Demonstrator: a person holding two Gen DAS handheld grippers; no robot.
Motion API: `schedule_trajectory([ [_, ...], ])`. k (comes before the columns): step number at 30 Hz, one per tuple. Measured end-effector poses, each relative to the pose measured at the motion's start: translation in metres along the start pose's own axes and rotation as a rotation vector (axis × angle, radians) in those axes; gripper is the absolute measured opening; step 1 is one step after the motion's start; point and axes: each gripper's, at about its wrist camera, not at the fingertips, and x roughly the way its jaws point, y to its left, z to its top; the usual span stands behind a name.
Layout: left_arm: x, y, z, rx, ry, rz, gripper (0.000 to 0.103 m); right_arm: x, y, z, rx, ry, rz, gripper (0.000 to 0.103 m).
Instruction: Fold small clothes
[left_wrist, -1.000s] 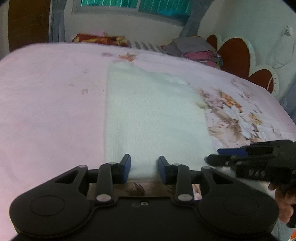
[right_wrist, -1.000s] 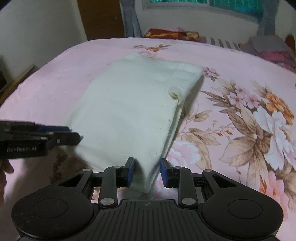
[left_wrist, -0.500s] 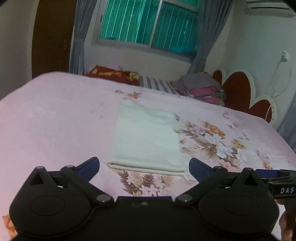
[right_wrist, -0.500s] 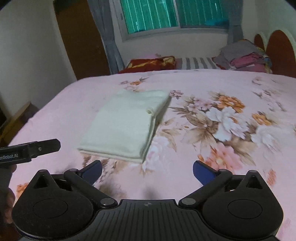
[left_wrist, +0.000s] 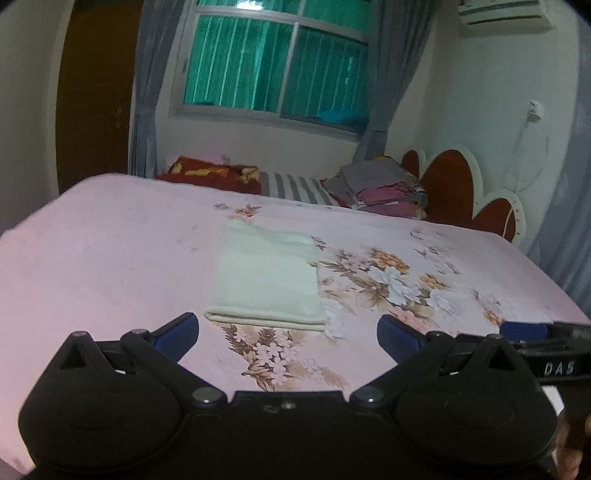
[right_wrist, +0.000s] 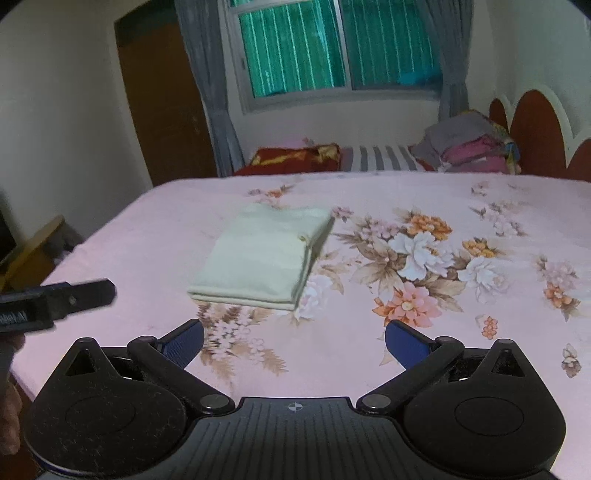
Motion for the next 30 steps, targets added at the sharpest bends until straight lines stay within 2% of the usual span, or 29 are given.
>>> schedule_trajectory([
  [4, -0.019, -0.005, -0.006, 0.026, -0.011, 0.003, 0.103, -0.025, 0.003, -0.003, 0.010, -0.017, 0.024, 0.103],
  [11, -0.032, -0.010, -0.016, 0.033, -0.009, 0.012, 0.103, -0.053, 0.006, -0.014, 0.021, -0.036, 0.011, 0.103],
  [30, -0.040, -0.016, -0.013, 0.041, -0.039, 0.011, 0.103, -0.068, 0.009, -0.011, -0.001, -0.060, 0.012, 0.103],
])
